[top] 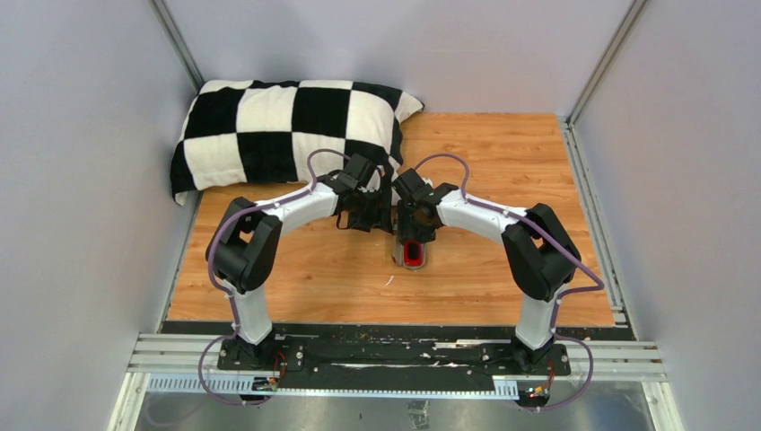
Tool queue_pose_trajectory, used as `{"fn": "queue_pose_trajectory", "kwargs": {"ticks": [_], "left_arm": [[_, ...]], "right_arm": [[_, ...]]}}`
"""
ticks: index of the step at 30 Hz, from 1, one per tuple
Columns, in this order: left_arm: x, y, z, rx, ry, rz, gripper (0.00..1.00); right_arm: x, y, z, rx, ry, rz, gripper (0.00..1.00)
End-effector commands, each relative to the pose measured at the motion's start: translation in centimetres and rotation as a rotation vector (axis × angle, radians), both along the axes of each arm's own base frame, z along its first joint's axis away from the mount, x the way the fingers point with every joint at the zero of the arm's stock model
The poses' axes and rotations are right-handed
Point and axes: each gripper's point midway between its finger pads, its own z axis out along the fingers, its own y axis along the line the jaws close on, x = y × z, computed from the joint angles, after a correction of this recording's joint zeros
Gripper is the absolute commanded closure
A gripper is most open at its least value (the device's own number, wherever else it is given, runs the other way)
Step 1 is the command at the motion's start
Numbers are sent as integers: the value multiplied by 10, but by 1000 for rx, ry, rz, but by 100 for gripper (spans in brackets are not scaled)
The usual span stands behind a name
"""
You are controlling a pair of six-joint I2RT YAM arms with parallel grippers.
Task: Organize the sunglasses
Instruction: Place the sunglasses in the sunglasses case.
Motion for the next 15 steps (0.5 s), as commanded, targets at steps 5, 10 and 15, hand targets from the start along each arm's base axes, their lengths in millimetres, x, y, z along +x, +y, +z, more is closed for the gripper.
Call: {"fn": "queue_pose_trajectory", "kwargs": {"ticks": [5, 10, 15], "left_arm": [[-3, -4, 4, 1, 0, -26, 30], [-4, -5, 4, 1, -1, -29, 30], [-5, -6, 5, 3, -2, -31, 29]], "right_arm": [[-8, 2, 18, 21, -29, 7, 47], [-8, 2, 24, 27, -42, 6, 46], [-7, 0, 32, 37, -61, -1, 46]]}}
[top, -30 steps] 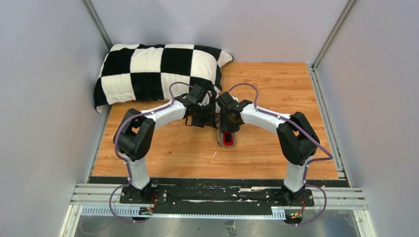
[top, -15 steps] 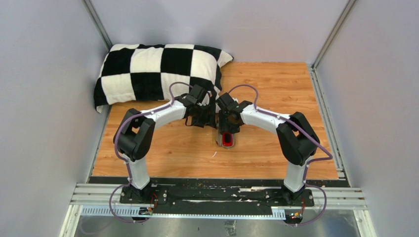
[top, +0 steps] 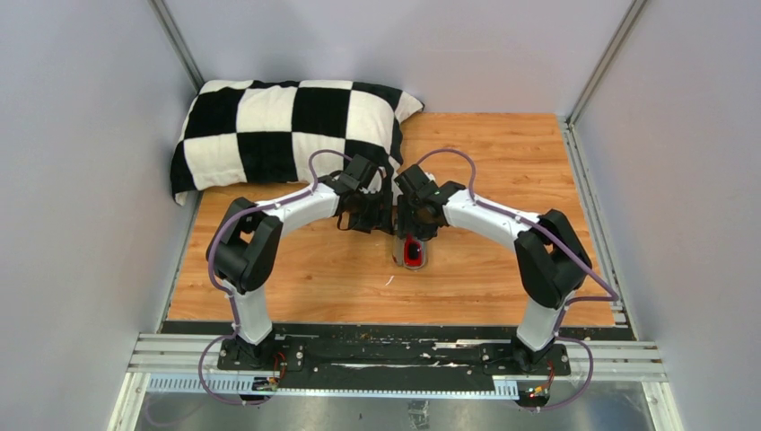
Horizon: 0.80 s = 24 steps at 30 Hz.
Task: Organize the sunglasses
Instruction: Place the sunglasses in the sunglasses case, then close the sunglasses case at the center of the board.
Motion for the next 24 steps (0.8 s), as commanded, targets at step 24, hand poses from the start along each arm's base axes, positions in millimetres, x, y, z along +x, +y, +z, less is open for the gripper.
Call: {"fn": "queue_pose_trajectory", "kwargs": {"ticks": [24], "left_arm": [[-12, -6, 28, -21, -40, -31, 30]], "right_arm": [[-1, -50, -8, 239, -18, -132, 67]]}}
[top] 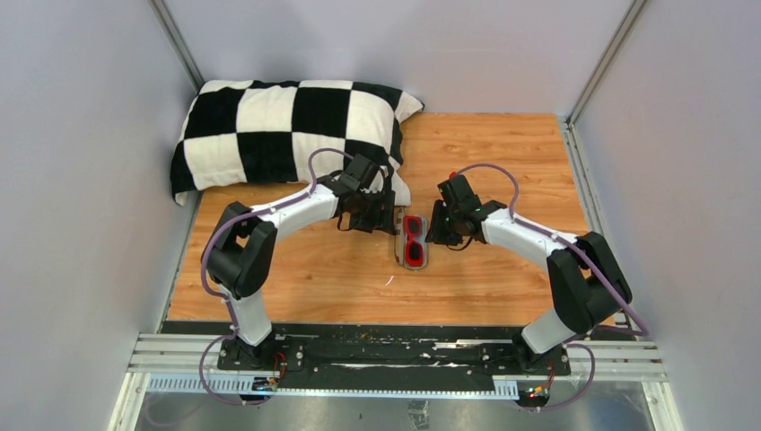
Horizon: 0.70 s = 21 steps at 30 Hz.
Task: Organize the sunglasses
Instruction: Close the sunglasses case at the center of the board.
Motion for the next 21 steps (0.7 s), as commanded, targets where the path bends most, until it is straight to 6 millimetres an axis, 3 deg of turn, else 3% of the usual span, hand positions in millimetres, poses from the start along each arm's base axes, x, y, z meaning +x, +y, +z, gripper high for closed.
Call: {"fn": "queue_pose_trajectory", "kwargs": {"ticks": [1, 9, 21], "left_arm": [[-4, -2, 14, -15, -20, -12, 30], [-5, -1, 14, -16, -20, -11, 32], [-8, -5, 16, -47, -15, -15, 35]], "right_arm": [[10, 9, -2, 86, 4, -4, 68], [16, 17, -17, 144, 50, -9, 74], [13, 12, -28, 124, 70, -21, 84]]}}
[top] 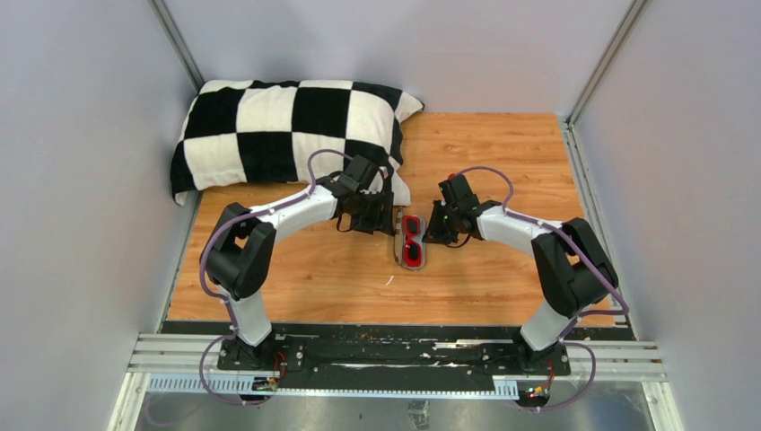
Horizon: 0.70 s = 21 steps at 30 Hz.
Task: Organize the sunglasses
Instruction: Close the sunglasses case at the center of the board.
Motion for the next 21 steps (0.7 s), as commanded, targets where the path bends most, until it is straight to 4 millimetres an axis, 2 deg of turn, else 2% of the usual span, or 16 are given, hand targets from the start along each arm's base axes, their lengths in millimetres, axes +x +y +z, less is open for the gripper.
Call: {"fn": "queue_pose_trajectory", "kwargs": {"ticks": [1, 8, 12, 21], "left_arm": [[-4, -3, 16, -36, -25, -8, 35], [-1, 1, 32, -34, -70, 17, 34], [-2, 2, 32, -29, -69, 17, 33], [-8, -6, 31, -78, -47, -12, 35]], "right_arm": [[-5, -5, -12, -1, 35, -11, 84], [-7, -6, -15, -8, 44, -9, 80], [-8, -7, -17, -12, 47, -9, 79], [-10, -7, -18, -13, 49, -5, 91]]}}
